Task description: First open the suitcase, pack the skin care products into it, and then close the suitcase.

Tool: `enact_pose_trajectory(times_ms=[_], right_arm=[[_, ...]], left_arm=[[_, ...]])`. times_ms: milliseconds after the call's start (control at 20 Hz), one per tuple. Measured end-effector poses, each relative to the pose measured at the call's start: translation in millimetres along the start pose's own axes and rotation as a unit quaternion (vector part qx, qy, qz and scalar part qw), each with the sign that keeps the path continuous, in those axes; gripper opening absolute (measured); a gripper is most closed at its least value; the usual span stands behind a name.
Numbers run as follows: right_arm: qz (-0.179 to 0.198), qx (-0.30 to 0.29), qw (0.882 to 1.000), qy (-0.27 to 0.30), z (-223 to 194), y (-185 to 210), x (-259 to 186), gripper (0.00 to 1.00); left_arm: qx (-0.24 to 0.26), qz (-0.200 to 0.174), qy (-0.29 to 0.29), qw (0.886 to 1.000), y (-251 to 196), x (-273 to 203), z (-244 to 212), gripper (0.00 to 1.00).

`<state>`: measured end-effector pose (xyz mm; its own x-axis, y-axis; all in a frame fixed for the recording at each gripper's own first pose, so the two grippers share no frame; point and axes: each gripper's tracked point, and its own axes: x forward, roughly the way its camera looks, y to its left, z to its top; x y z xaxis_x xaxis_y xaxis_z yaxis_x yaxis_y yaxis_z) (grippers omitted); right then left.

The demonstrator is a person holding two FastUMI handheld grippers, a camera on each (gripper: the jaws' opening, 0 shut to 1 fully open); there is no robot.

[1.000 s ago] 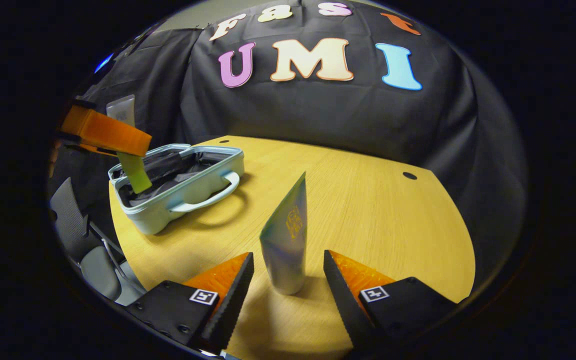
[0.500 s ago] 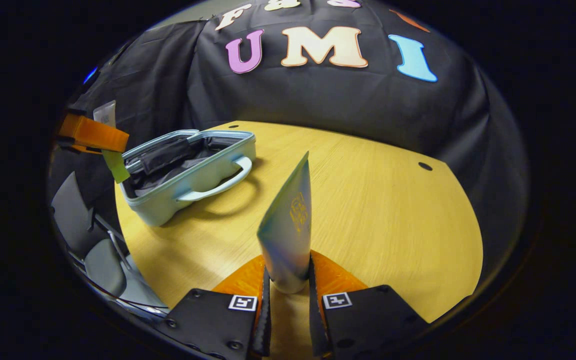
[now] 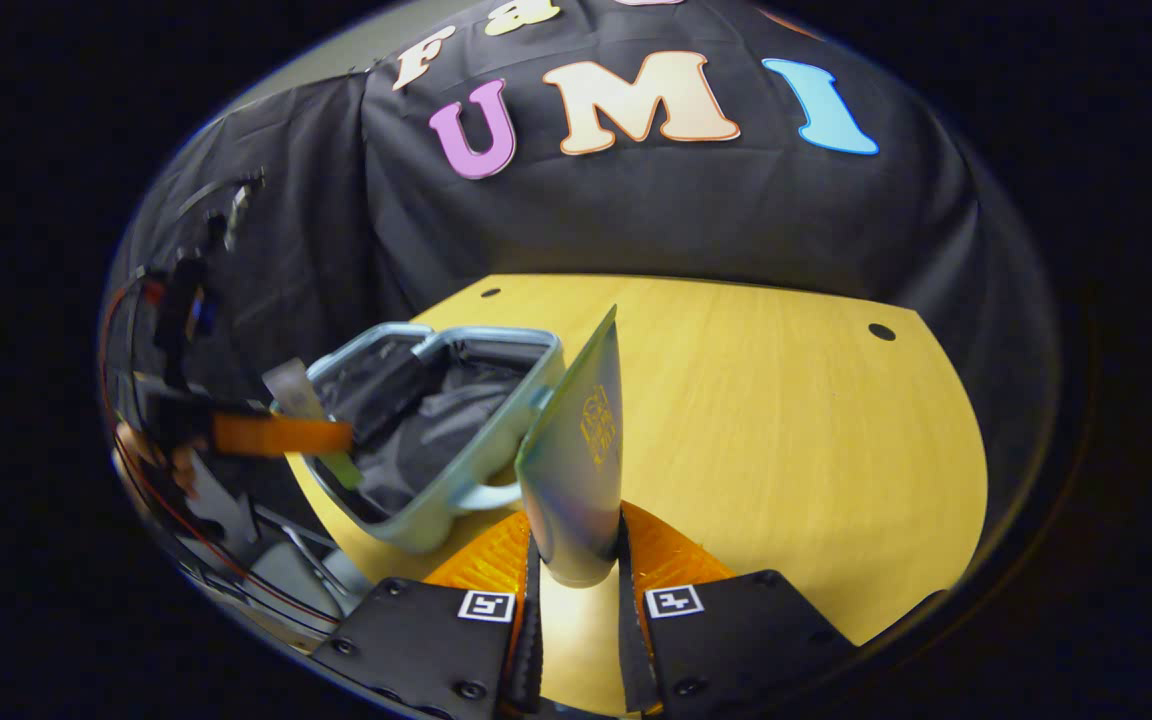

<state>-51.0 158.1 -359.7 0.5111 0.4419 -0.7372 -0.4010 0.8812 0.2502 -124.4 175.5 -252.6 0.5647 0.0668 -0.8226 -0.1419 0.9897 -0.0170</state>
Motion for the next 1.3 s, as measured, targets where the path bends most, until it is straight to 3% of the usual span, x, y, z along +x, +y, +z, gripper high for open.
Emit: enact_pose_trajectory(times_ms=[200, 250, 500, 600, 700, 800, 850, 900, 950, 1000, 1050, 1100, 1250, 1300], right_arm=[[0.008, -0.016, 1.0, 0.008, 18.7, 28.7, 9.4, 0.33], [0.016, -0.02, 1.0, 0.014, 17.9, 38.4, 10.5, 0.29], [0.084, 0.008, 0.993, 0.087, 0.0, 91.6, 21.1, 0.33], [0.091, 0.012, 0.99, 0.103, -1.3, 106.0, 27.4, 0.33], [0.091, 0.003, 0.989, 0.113, -0.4, 114.9, 34.7, 0.29], [0.092, 0.007, 0.988, 0.123, -0.4, 126.3, 44.7, 0.33], [0.089, 0.01, 0.987, 0.13, -3.5, 129.3, 50.3, 0.29], [0.085, 0.015, 0.987, 0.137, -6.0, 131.3, 56.5, 0.29], [0.082, 0.02, 0.986, 0.144, -9.7, 135.4, 62.9, 0.33], [0.079, 0.027, 0.985, 0.152, -14.0, 138.4, 69.5, 0.29], [0.074, 0.034, 0.983, 0.162, -19.5, 140.9, 75.3, 0.33], [0.068, 0.042, 0.981, 0.174, -26.7, 141.4, 82.7, 0.33], [0.043, 0.068, 0.974, 0.21, -47.9, 149.3, 100.2, 0.29], [0.036, 0.073, 0.974, 0.214, -51.6, 150.7, 107.1, 0.33]], left_arm=[[0.012, 0.002, 0.063, 0.998, 21.8, 24.4, -11.7, 0.14], [0.018, 0.003, 0.076, 0.997, 25.9, 30.3, -12.8, 0.14], [0.034, -0.005, 0.093, 0.995, 34.4, 53.0, -13.6, 0.14], [0.045, -0.004, 0.09, 0.995, 38.6, 60.8, -12.0, 0.14], [0.044, -0.02, 0.08, 0.996, 35.0, 65.8, -8.0, 0.18], [0.046, -0.052, 0.072, 0.995, 25.9, 67.4, -2.6, 0.26], [0.046, -0.065, 0.066, 0.995, 22.1, 64.8, 1.1, 0.36], [0.046, -0.076, 0.054, 0.995, 19.3, 63.0, 6.9, 0.39], [0.046, -0.077, 0.037, 0.995, 20.9, 59.6, 16.1, 0.54], [0.04, -0.073, -0.001, 0.996, 25.8, 54.3, 32.9, 0.6], [0.029, -0.081, -0.039, 0.996, 26.7, 49.7, 51.4, 0.62], [0.017, -0.089, -0.063, 0.994, 30.8, 40.4, 67.1, 0.58], [-0.004, -0.09, -0.091, 0.992, 60.8, 28.6, 91.4, 0.62], [-0.005, -0.084, -0.093, 0.992, 74.9, 25.7, 95.3, 0.64]])
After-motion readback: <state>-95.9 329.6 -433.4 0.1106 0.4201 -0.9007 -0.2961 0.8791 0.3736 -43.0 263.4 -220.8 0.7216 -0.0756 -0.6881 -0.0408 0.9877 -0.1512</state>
